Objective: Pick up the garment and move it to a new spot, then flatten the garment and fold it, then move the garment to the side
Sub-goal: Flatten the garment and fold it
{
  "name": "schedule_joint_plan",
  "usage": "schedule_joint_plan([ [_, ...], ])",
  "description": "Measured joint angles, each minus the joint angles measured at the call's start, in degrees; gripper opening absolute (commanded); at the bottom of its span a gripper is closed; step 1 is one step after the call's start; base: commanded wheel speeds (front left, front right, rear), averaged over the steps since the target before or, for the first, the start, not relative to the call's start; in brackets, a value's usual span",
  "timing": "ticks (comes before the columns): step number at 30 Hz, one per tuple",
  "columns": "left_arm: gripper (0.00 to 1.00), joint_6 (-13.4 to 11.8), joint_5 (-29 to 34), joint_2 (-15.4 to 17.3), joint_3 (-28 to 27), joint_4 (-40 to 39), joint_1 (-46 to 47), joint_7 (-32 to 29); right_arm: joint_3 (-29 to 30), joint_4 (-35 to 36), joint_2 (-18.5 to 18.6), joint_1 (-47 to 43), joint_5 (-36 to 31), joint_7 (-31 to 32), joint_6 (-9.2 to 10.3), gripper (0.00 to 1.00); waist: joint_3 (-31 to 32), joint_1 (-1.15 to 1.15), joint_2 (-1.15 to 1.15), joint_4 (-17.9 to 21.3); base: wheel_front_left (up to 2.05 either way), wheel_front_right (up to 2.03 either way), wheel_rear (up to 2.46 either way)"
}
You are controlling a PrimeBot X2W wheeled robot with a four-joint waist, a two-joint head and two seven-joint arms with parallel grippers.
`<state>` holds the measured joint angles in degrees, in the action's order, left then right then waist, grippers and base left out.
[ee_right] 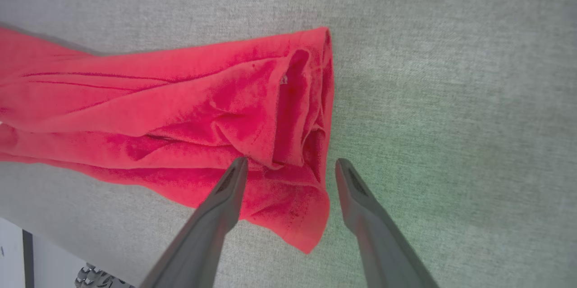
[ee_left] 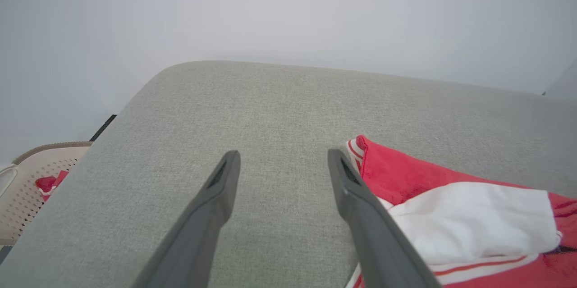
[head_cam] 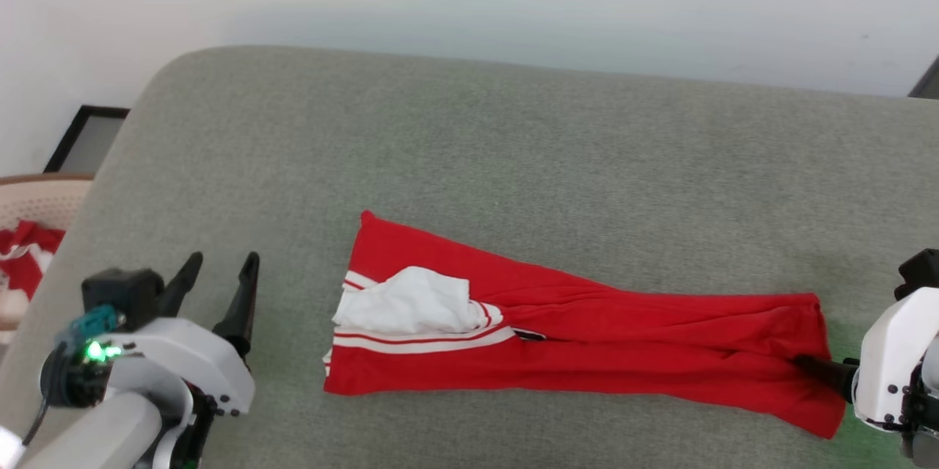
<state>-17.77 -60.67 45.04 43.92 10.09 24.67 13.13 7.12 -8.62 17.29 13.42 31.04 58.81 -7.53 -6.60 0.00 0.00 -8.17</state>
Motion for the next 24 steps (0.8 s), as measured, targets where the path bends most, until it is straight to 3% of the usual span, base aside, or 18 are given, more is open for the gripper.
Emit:
schedule_joint_plan([
  [6, 1.0, 0.13, 0.49, -2.45, -4.3, 1.48, -3.7, 1.72, -0.19, -5.16, -1.09, 2.34, -0.81, 0.21, 0.0, 1.0, -0.76, 0.0, 0.0, -1.47, 0.0, 0.0, 0.0],
  [16, 1.0, 2.94, 5.95, -7.5, -11.89, 2.76, -7.24, 1.83, -2.9, -11.79, -0.1, 5.45, -0.77, -1.16, 0.0, 1.0, -2.33, 0.0, 0.0, -3.3, 0.0, 0.0, 0.0],
  [17, 1.0, 3.22, 6.42, -7.97, -12.57, 2.9, -7.45, 1.83, -3.57, -12.2, 0.27, 5.83, -0.58, -1.16, 0.0, 0.38, -2.47, 0.0, 0.0, -3.37, 0.0, 0.0, 0.0],
  [18, 1.0, 3.53, 6.95, -8.31, -13.04, 2.99, -7.57, 1.85, -3.9, -12.52, 0.55, 5.99, -0.11, -1.43, 0.0, 0.0, -2.6, 0.0, 0.0, -3.42, 0.0, 0.0, 0.0],
  [24, 1.0, 5.16, 9.44, -10.14, -16.31, 3.61, -8.85, 1.85, -4.77, -14.01, 1.96, 6.92, 1.25, -2.32, 0.0, 0.0, -2.98, 0.0, 0.0, -3.3, 0.0, 0.0, 0.0],
])
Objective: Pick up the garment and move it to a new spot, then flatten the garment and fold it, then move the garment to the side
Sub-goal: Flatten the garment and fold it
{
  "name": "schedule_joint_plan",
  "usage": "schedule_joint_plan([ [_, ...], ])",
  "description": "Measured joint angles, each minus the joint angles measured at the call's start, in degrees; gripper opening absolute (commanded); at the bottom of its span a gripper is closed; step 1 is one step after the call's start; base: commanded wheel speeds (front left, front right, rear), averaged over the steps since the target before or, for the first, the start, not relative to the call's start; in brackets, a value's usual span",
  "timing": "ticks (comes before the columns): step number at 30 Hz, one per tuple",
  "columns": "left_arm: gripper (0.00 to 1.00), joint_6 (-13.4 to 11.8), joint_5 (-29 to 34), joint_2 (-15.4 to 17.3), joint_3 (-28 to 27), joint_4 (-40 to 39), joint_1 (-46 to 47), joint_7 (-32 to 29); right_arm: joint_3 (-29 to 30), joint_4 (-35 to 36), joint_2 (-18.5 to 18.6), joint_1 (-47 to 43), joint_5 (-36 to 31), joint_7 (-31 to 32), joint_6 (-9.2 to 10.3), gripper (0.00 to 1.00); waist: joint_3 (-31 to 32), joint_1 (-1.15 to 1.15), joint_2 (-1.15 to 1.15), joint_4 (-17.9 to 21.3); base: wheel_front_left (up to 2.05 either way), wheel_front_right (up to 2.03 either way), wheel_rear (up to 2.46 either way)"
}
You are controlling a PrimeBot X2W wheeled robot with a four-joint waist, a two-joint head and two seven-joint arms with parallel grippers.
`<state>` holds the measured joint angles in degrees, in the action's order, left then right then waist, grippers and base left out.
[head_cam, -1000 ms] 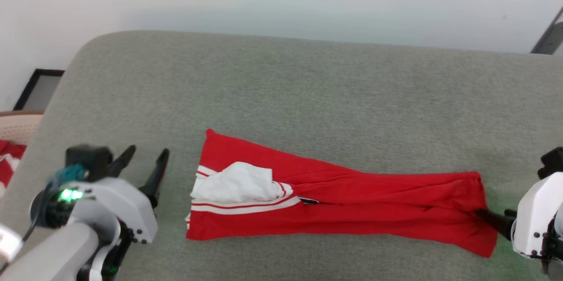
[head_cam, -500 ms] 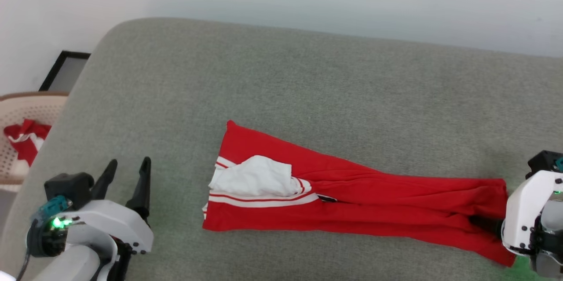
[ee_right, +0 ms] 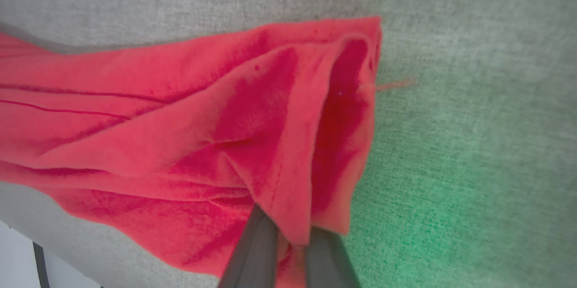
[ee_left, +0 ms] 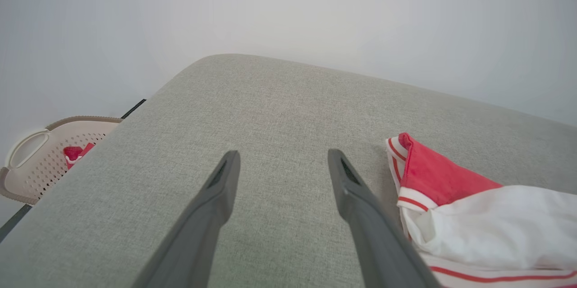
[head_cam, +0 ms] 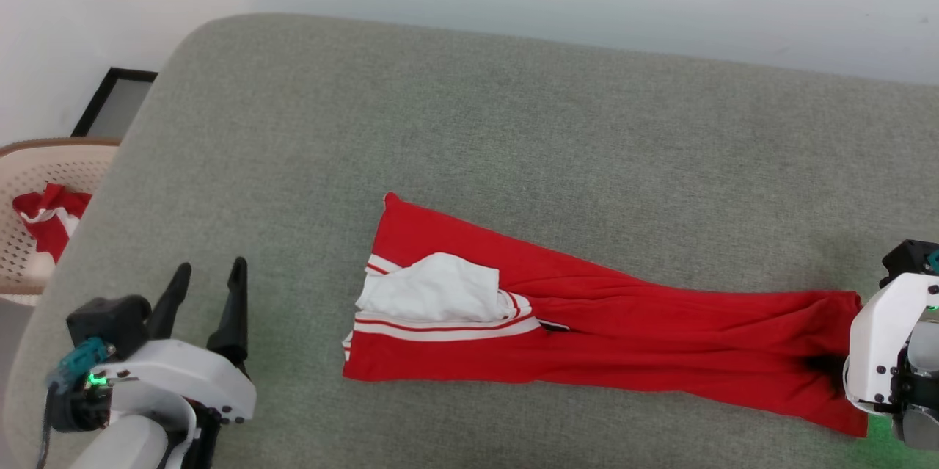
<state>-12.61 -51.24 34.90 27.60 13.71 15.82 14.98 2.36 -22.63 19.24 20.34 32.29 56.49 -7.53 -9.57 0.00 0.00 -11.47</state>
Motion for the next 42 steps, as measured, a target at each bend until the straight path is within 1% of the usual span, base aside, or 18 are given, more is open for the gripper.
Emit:
schedule_joint_plan([
  [9, 1.0, 2.07, 2.56, -2.22, -3.89, 0.81, -1.74, 0.0, 1.03, -0.76, 0.94, 0.92, 1.13, -0.98, -0.09, 0.0, 0.25, 0.0, 0.0, 1.21, 0.0, 0.0, 0.0],
  [19, 1.0, 3.56, 4.57, -3.24, -6.21, 1.82, -3.33, 0.0, 6.22, -3.57, 6.8, 0.8, -2.31, -3.79, -0.01, 0.0, 1.02, 0.0, 0.0, 3.37, 0.0, 0.0, 0.0],
  [22, 1.0, 3.79, 4.88, -3.49, -6.73, 2.19, -3.86, 0.0, 6.49, -3.3, 6.88, 0.8, -1.58, -3.59, -0.01, 0.0, 1.52, 0.0, 0.0, 4.12, 0.0, 0.0, 0.0],
  [25, 1.0, 4.04, 4.89, -3.63, -7.09, 2.58, -4.75, 0.0, 5.53, -0.9, 6.84, 0.75, 0.71, -2.92, -0.01, 0.0, 2.16, 0.0, 0.0, 4.87, 0.0, 0.0, 0.0],
  [32, 1.0, 4.3, 5.37, -3.87, -7.47, 2.93, -5.88, 0.0, 2.4, 9.99, 4.81, -1.68, 9.47, 0.73, 0.0, 0.0, 4.05, 0.0, 0.0, 6.04, 0.0, 0.0, 0.0],
  [35, 1.0, 4.47, 5.46, -4.04, -7.43, 3.04, -5.89, 0.0, 0.15, 14.69, 2.57, -2.4, 12.05, 2.14, 0.0, 0.0, 4.77, 0.0, 0.0, 6.03, 0.0, 0.0, 0.0],
  [38, 1.0, 4.65, 5.48, -4.39, -7.1, 3.28, -5.89, 0.0, -2.77, 17.94, 0.26, -2.36, 13.57, 3.09, 0.0, 0.0, 5.09, 0.0, 0.0, 5.43, 0.0, 0.0, 0.0],
  [42, 1.0, 5.31, 5.52, -4.94, -6.28, 3.9, -5.58, -0.1, -6.75, 19.33, -3.6, -1.07, 14.36, 3.16, 0.0, 0.0, 5.22, 0.0, 0.0, 4.07, 0.0, 0.0, 0.0],
])
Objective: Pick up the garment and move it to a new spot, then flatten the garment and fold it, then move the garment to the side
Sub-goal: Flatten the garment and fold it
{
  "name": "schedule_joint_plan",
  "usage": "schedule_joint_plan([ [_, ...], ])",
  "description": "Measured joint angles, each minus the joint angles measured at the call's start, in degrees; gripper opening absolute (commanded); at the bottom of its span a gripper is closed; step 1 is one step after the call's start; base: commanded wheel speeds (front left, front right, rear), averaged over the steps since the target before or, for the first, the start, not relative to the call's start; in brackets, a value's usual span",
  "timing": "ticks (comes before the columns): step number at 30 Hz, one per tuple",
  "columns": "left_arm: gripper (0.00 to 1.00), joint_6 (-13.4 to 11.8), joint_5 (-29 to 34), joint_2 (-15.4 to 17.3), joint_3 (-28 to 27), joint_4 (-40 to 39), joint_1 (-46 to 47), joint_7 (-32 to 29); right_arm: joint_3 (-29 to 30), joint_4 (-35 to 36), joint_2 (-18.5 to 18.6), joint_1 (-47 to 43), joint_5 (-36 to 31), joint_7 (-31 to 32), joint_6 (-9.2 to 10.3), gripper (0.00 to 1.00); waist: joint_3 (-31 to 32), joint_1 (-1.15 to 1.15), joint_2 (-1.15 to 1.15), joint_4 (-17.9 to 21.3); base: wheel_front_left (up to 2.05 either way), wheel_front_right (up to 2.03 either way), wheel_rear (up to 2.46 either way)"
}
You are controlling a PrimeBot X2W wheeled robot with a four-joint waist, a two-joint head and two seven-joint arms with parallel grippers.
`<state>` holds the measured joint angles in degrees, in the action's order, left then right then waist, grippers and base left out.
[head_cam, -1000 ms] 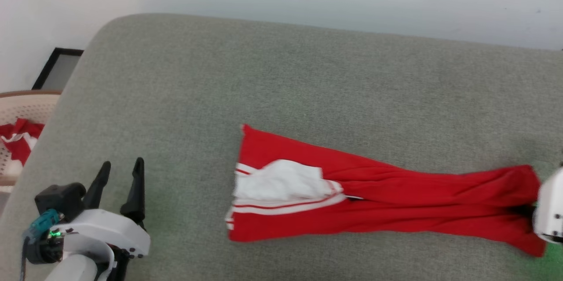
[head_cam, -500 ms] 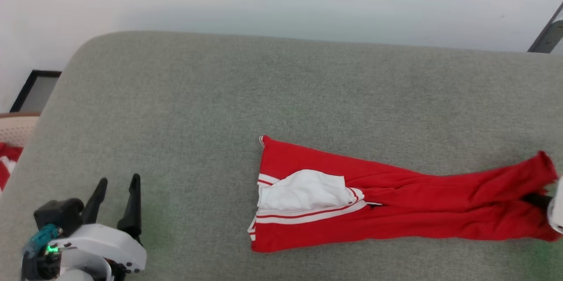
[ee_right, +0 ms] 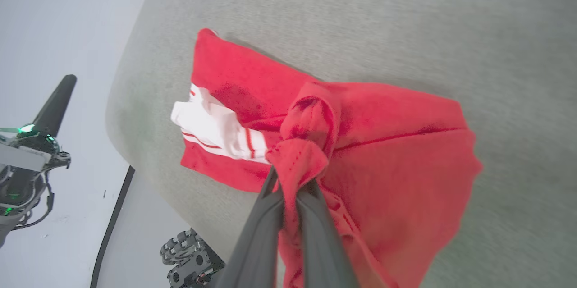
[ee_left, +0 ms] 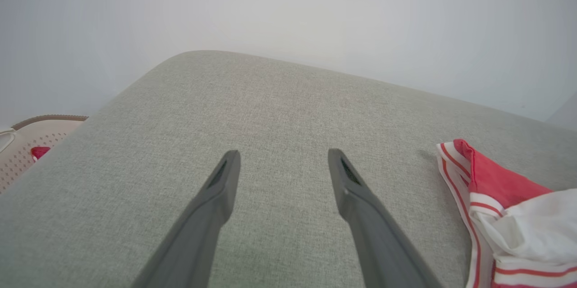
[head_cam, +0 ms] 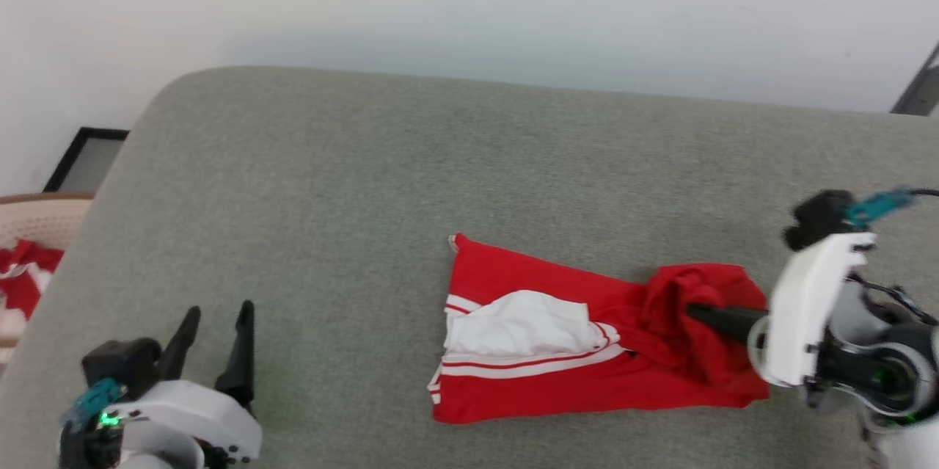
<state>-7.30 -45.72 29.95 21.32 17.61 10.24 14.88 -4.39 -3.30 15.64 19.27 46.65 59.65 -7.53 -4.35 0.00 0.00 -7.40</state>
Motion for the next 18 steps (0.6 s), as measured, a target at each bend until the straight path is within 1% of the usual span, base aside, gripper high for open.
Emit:
schedule_joint_plan([
  [8, 1.0, 1.44, 1.04, -1.98, 2.13, 2.0, 3.83, -0.24, -8.05, -3.97, -5.49, 5.15, 0.1, -3.22, 0.0, 0.0, -0.65, 0.0, 0.0, -4.15, 0.0, 0.0, 0.0],
  [14, 1.0, 2.63, 1.71, -3.36, 3.07, 4.02, 6.29, -0.24, -13.35, -8.4, -7.55, 8.16, -0.3, -6.33, 0.0, 0.0, -1.38, 0.0, 0.0, -7.42, 0.0, 0.0, 0.0],
  [18, 1.0, 3.37, 2.09, -4.32, 3.32, 5.5, 7.45, -0.16, -15.79, -12.06, -8.76, 10.35, -0.8, -9.91, 0.0, 0.0, -2.06, 0.0, 0.0, -8.99, 0.0, 0.0, 0.0],
])
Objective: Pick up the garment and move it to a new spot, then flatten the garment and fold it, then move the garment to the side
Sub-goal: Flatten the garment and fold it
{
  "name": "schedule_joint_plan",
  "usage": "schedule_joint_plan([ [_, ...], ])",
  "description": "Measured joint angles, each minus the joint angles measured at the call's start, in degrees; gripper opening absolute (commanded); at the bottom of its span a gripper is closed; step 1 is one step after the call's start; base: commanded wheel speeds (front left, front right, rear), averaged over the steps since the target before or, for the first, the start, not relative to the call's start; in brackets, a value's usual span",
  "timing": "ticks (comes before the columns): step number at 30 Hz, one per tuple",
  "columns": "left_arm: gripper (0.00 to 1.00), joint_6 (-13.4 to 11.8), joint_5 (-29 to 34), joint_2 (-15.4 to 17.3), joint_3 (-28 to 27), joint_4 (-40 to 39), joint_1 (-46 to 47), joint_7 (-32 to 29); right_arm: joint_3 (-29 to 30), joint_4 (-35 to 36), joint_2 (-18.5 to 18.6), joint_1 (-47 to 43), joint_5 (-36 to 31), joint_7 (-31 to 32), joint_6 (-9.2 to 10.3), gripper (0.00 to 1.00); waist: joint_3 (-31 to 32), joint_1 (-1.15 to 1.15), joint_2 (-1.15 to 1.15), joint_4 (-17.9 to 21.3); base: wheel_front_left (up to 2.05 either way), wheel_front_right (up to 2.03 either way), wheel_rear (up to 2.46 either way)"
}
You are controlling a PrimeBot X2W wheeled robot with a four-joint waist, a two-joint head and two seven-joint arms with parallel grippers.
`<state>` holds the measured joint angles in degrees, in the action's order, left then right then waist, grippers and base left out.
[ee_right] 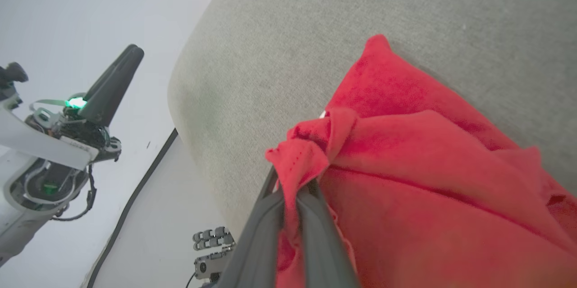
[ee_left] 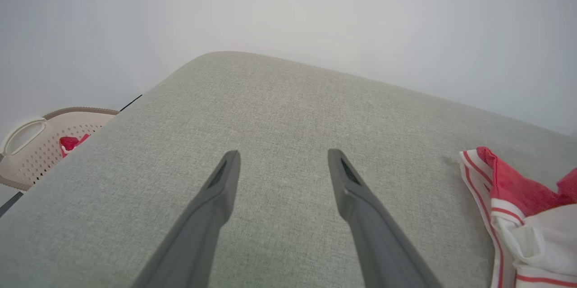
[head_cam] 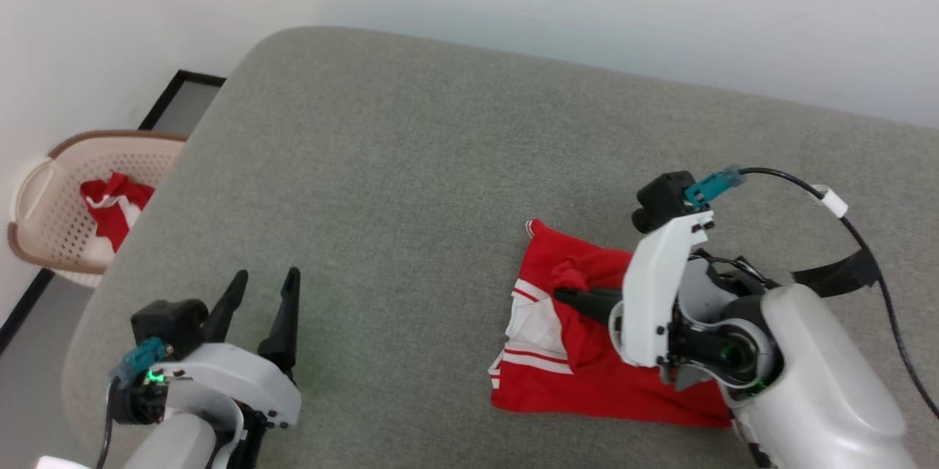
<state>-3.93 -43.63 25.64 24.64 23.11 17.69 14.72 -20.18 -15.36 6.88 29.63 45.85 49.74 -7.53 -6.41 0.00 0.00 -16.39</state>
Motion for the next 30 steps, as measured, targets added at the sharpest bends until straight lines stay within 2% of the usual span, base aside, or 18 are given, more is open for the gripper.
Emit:
schedule_joint_plan([
  [9, 1.0, 1.94, 0.78, -1.82, -0.56, 3.09, 1.94, 0.19, -6.15, -11.45, -2.04, 5.01, -1.45, -8.93, 0.0, 0.0, -1.69, 0.0, 0.0, -1.01, 0.0, 0.0, 0.0],
  [10, 1.0, 2.16, 0.8, -2.03, -0.7, 3.41, 2.26, 0.19, -6.91, -12.8, -2.24, 5.37, -1.49, -10.11, 0.01, 0.09, -1.79, 0.0, 0.0, -1.01, 0.0, 0.0, 0.0],
  [12, 1.0, 2.48, 0.94, -2.35, -0.98, 4.0, 2.62, 0.21, -8.81, -15.1, -2.52, 6.6, -1.52, -11.78, 0.0, 0.44, -1.89, 0.0, 0.0, -0.88, 0.0, 0.0, 0.0],
  [13, 1.0, 2.58, 1.12, -2.52, -1.09, 4.35, 2.76, 0.25, -9.65, -16.11, -2.64, 7.19, -1.46, -12.57, 0.01, 0.85, -1.93, 0.0, 0.0, -0.78, 0.0, 0.0, 0.0],
  [14, 1.0, 2.89, 1.37, -2.66, -1.25, 4.66, 2.91, 0.25, -10.25, -16.9, -2.79, 7.71, -1.2, -13.58, 0.01, 1.0, -1.97, 0.0, 0.0, -0.66, 0.0, 0.0, 0.0],
  [21, 1.0, 3.68, 2.68, -2.96, -3.54, 5.55, 3.07, 0.26, -14.18, -18.73, -2.37, 10.67, 1.75, -16.74, 0.0, 1.0, -1.72, 0.0, 0.0, 0.92, 0.0, 0.0, 0.0],
  [26, 1.0, 3.99, 3.53, -2.83, -5.86, 5.46, 1.94, 0.26, -15.64, -14.72, 1.43, 10.77, 4.14, -19.59, 0.0, 1.0, -1.2, 0.0, 0.0, 2.64, 0.0, 0.0, 0.0],
  [30, 1.0, 4.03, 4.21, -2.42, -7.39, 5.19, 0.66, 0.26, -15.47, -11.02, 5.83, 9.95, 4.5, -22.72, 0.0, 1.0, -0.68, 0.0, 0.0, 4.47, 0.0, 0.0, 0.0],
])
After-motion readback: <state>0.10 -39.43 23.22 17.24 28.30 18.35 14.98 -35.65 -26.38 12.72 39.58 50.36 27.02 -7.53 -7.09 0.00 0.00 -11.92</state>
